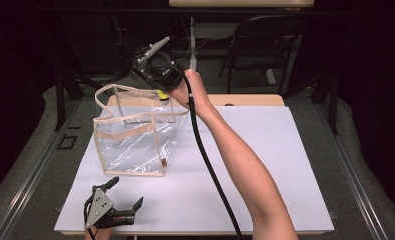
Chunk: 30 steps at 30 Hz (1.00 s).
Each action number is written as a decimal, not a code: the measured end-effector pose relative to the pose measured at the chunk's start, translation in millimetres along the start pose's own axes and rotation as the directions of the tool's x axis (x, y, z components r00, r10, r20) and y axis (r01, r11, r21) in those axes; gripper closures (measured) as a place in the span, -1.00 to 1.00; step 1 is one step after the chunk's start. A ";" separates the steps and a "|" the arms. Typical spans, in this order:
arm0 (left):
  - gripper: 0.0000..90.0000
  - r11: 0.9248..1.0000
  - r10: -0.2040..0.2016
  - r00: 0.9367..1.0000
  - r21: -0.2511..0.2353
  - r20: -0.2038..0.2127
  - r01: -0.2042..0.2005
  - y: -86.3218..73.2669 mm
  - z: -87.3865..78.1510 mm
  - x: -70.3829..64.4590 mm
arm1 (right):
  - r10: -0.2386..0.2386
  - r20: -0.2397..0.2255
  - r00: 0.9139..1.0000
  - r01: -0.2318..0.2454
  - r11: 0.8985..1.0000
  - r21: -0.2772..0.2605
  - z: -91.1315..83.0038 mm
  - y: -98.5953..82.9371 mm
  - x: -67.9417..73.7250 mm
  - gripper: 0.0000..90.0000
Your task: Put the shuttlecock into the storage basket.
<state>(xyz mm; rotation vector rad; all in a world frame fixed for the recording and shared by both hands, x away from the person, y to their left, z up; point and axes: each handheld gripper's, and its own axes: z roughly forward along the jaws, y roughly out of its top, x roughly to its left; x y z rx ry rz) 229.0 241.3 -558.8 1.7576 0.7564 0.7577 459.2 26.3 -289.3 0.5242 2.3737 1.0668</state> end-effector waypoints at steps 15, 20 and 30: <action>-1.00 1.000 0.001 1.000 -0.001 0.001 -0.001 0.0 -0.4 0.0 | 0.010 0.002 1.000 -0.010 1.000 -0.004 11.3 -0.3 3.2 1.00; -1.00 1.000 0.001 1.000 -0.001 0.003 -0.001 0.0 -0.8 0.4 | 0.012 -0.003 1.000 -0.012 1.000 -0.003 16.4 0.0 5.6 1.00; -1.00 1.000 0.002 1.000 -0.002 0.003 -0.002 0.1 -1.1 0.6 | 0.008 -0.001 1.000 -0.008 1.000 0.012 23.7 -2.0 7.0 1.00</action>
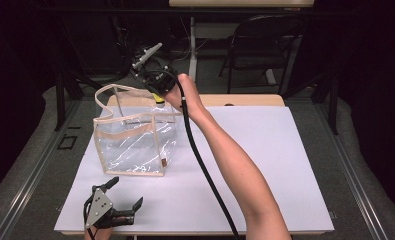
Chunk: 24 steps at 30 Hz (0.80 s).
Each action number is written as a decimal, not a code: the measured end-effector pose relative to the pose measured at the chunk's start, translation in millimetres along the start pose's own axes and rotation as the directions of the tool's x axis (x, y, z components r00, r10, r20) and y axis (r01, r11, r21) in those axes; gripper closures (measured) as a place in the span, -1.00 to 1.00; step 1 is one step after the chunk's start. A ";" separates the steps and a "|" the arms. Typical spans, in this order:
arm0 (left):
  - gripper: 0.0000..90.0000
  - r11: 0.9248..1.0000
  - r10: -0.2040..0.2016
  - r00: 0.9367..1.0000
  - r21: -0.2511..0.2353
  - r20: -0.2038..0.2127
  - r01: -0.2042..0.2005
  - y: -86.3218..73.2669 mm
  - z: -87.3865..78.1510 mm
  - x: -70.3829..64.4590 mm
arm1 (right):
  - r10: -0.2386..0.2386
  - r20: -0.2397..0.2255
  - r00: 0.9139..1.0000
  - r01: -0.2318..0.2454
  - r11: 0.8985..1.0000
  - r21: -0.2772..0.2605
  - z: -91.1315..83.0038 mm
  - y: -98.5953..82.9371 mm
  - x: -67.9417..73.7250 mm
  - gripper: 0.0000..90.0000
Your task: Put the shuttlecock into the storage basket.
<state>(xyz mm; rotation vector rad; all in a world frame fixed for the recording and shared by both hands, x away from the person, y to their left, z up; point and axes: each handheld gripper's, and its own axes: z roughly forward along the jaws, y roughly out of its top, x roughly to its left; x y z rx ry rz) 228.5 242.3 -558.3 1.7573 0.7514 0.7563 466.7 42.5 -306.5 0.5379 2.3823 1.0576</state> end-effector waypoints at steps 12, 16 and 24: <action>-1.00 1.000 -0.002 1.000 0.000 0.000 0.002 0.2 -0.3 -0.1 | 0.006 -0.013 1.000 -0.006 1.000 0.016 9.5 -5.4 0.8 1.00; -1.00 1.000 -0.001 1.000 0.001 0.001 0.001 0.3 -0.2 0.0 | 0.009 -0.024 1.000 -0.008 1.000 0.028 12.1 -6.2 2.0 1.00; -1.00 1.000 -0.003 1.000 0.001 0.000 0.003 0.3 -0.3 0.2 | 0.015 -0.035 0.999 -0.013 0.999 0.041 16.9 -9.9 2.9 1.00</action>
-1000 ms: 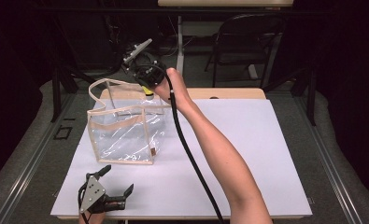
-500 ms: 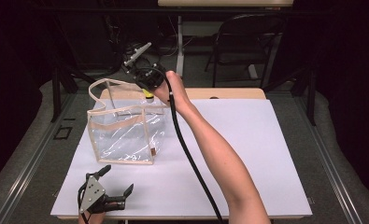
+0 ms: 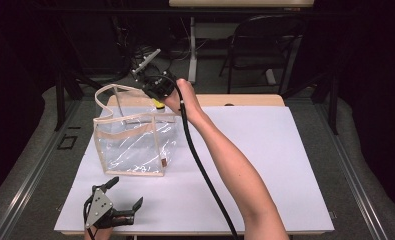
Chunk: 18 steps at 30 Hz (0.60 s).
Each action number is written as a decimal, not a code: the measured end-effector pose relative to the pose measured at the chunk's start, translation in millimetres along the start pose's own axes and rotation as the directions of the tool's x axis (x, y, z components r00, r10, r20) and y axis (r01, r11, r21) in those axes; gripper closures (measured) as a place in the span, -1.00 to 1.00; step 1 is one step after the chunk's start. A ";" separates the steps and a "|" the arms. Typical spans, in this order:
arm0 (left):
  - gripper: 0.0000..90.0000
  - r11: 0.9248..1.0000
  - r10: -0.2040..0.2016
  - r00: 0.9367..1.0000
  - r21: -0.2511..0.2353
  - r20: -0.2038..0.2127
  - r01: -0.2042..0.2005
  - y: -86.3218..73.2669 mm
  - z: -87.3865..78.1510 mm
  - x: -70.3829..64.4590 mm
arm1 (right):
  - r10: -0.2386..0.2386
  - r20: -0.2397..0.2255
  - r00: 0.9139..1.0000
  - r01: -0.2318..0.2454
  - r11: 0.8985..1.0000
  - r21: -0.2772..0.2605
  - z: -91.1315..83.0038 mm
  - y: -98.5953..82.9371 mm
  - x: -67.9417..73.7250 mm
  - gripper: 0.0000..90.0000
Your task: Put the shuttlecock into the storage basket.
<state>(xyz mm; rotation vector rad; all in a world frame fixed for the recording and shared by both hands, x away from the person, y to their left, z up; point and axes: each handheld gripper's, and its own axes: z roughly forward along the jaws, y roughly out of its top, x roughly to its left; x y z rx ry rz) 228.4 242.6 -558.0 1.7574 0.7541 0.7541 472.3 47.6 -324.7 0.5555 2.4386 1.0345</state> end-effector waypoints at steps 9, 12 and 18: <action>-1.00 1.000 0.002 1.000 -0.001 0.000 -0.002 0.1 -0.3 -0.2 | 0.014 -0.011 1.000 -0.014 1.000 0.014 8.8 -4.6 2.1 1.00; -1.00 1.000 0.003 1.000 -0.002 0.000 -0.003 0.2 -0.4 -0.2 | 0.011 -0.012 1.000 -0.011 1.000 0.022 11.0 -6.4 1.1 1.00; -1.00 1.000 -0.001 1.000 -0.001 0.002 0.001 0.1 0.3 -0.6 | 0.023 -0.016 1.000 -0.022 0.999 0.032 13.3 -9.8 -1.5 1.00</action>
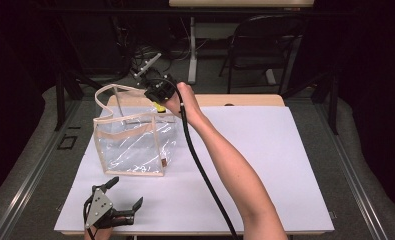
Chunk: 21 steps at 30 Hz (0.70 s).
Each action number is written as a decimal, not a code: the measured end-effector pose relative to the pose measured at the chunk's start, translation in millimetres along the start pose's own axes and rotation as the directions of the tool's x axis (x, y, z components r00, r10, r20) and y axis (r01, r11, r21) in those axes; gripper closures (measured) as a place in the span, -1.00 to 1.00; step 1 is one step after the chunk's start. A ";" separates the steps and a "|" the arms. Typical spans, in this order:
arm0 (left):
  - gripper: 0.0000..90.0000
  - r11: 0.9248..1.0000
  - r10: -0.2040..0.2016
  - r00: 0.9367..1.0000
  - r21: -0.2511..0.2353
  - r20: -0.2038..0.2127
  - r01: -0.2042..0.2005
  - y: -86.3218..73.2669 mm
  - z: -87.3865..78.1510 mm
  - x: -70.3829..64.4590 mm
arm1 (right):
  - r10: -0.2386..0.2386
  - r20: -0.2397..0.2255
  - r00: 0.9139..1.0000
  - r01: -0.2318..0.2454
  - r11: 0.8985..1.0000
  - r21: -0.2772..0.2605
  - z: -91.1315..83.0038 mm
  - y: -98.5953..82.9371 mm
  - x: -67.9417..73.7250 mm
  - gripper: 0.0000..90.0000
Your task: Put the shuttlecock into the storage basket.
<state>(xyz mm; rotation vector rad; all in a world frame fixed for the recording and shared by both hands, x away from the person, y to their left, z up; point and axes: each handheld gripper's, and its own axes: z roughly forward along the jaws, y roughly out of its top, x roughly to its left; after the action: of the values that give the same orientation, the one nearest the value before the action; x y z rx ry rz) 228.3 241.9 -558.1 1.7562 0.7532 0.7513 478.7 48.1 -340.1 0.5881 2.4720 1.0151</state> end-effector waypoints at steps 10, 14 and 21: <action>-1.00 1.000 0.002 1.000 0.001 -0.002 -0.002 -0.1 -0.3 0.5 | 0.002 -0.018 1.000 -0.002 1.000 0.016 6.9 -5.0 2.3 1.00; -1.00 1.000 0.000 1.000 0.000 0.001 0.000 0.0 -0.1 0.0 | 0.006 -0.023 1.000 -0.005 1.000 0.027 9.0 -5.9 3.2 1.00; -1.00 1.000 0.001 1.000 -0.001 -0.001 -0.001 -0.1 0.4 0.1 | 0.017 -0.038 0.999 -0.015 0.999 0.043 12.3 -6.7 3.4 0.99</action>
<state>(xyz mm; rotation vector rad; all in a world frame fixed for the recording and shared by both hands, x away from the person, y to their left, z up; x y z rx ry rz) 228.6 241.8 -558.2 1.7554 0.7524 0.7528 480.7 52.4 -353.8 0.6084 2.5319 0.9913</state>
